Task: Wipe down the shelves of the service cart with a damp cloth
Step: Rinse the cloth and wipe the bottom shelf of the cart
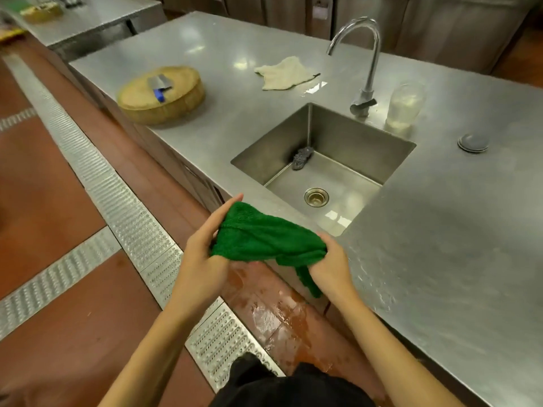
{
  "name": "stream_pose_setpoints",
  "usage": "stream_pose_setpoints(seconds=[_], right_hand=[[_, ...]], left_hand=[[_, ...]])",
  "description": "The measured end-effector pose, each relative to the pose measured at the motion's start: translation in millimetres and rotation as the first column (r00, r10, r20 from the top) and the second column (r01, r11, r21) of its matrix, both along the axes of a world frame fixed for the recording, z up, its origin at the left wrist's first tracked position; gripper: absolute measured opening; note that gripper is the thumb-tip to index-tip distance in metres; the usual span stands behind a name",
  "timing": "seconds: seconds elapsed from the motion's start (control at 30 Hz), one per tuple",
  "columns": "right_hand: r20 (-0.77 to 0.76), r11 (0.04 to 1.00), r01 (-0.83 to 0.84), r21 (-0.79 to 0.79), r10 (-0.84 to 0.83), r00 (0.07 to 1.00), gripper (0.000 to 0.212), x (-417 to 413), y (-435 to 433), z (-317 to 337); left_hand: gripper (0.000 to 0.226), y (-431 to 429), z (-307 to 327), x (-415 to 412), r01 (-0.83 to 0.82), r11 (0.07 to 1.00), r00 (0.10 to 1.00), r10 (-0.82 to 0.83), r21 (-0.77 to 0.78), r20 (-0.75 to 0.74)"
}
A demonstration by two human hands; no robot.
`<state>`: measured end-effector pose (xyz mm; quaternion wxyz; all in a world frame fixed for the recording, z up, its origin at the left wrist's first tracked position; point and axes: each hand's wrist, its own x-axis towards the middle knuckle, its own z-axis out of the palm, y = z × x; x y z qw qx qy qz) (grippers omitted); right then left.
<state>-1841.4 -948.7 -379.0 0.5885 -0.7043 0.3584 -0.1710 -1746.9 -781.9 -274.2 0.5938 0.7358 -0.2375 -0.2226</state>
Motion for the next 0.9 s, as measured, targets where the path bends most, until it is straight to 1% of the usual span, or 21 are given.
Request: stream_pose_setpoints(seconds=[0.07, 0.1, 0.13, 0.17, 0.2, 0.23, 0.27, 0.33, 0.37, 0.43, 0.5, 0.57, 0.63, 0.67, 0.7, 0.73, 0.77, 0.8, 0.83, 0.87, 0.9], right_hand=[[0.098, 0.986, 0.086, 0.145, -0.101, 0.99, 0.023, 9, -23, 20], [0.153, 0.966, 0.109, 0.234, -0.148, 0.977, 0.025, 14, -35, 28], [0.196, 0.934, 0.124, 0.336, -0.198, 0.96, 0.025, 19, -46, 35], [0.222, 0.888, 0.142, 0.436, -0.259, 0.94, 0.024, 25, -55, 42], [0.237, 0.831, 0.167, 0.53, -0.335, 0.912, 0.021, 32, -65, 48], [0.245, 0.766, 0.191, 0.614, -0.415, 0.876, 0.018, 38, -73, 53], [0.249, 0.703, 0.194, 0.684, -0.476, 0.844, 0.02, 43, -80, 59], [0.254, 0.611, 0.179, 0.771, -0.553, 0.794, 0.026, 54, -91, 70], [0.268, 0.586, 0.162, 0.794, -0.577, 0.772, 0.026, 59, -96, 75], [0.316, 0.581, 0.122, 0.805, -0.593, 0.741, 0.026, 72, -105, 86], [0.323, 0.578, 0.134, 0.805, -0.616, 0.719, 0.028, 90, -112, 92], [0.31, 0.547, 0.146, 0.824, -0.652, 0.692, 0.031, 108, -121, 93], [0.324, 0.553, 0.14, 0.821, -0.655, 0.683, 0.03, 125, -130, 96], [0.343, 0.59, 0.161, 0.791, -0.645, 0.683, 0.029, 131, -136, 97], [0.351, 0.665, 0.225, 0.712, -0.615, 0.706, 0.029, 135, -143, 98], [0.338, 0.768, 0.31, 0.56, -0.554, 0.761, 0.035, 135, -150, 100], [0.287, 0.878, 0.346, 0.33, -0.442, 0.85, 0.048, 131, -157, 102], [0.197, 0.95, 0.297, 0.094, -0.31, 0.93, 0.068, 124, -165, 101], [0.087, 0.977, 0.197, -0.076, -0.19, 0.978, 0.088, 116, -171, 99], [-0.008, 0.979, 0.097, -0.181, -0.1, 0.995, 0.103, 109, -176, 98], [-0.09, 0.959, 0.022, -0.283, -0.05, 0.995, 0.111, 105, -177, 97]], left_hand=[[0.075, -4, -8, 24, 0.108, 0.986, 0.993, -0.114, 0.127, 0.042], [0.074, -7, -11, 34, 0.225, 0.954, 0.973, -0.229, 0.2, -0.004], [0.073, -9, -14, 41, 0.37, 0.894, 0.929, -0.357, 0.254, -0.096], [0.077, -11, -19, 48, 0.501, 0.819, 0.864, -0.459, 0.279, -0.206], [0.086, -15, -23, 55, 0.59, 0.756, 0.805, -0.524, 0.282, -0.279], [0.098, -22, -30, 61, 0.629, 0.722, 0.776, -0.559, 0.289, -0.293], [0.11, -33, -36, 67, 0.624, 0.717, 0.781, -0.568, 0.311, -0.26], [0.129, -66, -45, 77, 0.553, 0.748, 0.824, -0.555, 0.367, -0.111], [0.136, -89, -46, 79, 0.543, 0.756, 0.818, -0.574, 0.365, -0.029], [0.142, -134, -44, 83, 0.588, 0.766, 0.774, -0.626, 0.259, 0.094], [0.135, -174, -42, 93, 0.599, 0.789, 0.768, -0.615, 0.14, 0.179], [0.118, -203, -42, 107, 0.504, 0.862, 0.839, -0.503, 0.053, 0.205], [0.092, -226, -45, 126, 0.384, 0.923, 0.911, -0.377, -0.007, 0.168], [0.078, -237, -46, 136, 0.349, 0.937, 0.928, -0.344, -0.011, 0.143], [0.065, -247, -47, 146, 0.34, 0.94, 0.934, -0.337, -0.006, 0.121], [0.054, -256, -49, 158, 0.342, 0.94, 0.935, -0.341, 0.005, 0.098], [0.047, -265, -49, 171, 0.35, 0.936, 0.934, -0.351, 0.021, 0.072], [0.042, -273, -49, 182, 0.359, 0.933, 0.932, -0.36, 0.033, 0.036], [0.039, -280, -49, 194, 0.372, 0.927, 0.928, -0.372, 0.046, -0.003], [0.037, -288, -50, 206, 0.386, 0.921, 0.922, -0.384, 0.058, -0.041], [0.034, -295, -49, 215, 0.404, 0.912, 0.914, -0.4, 0.067, -0.069]])
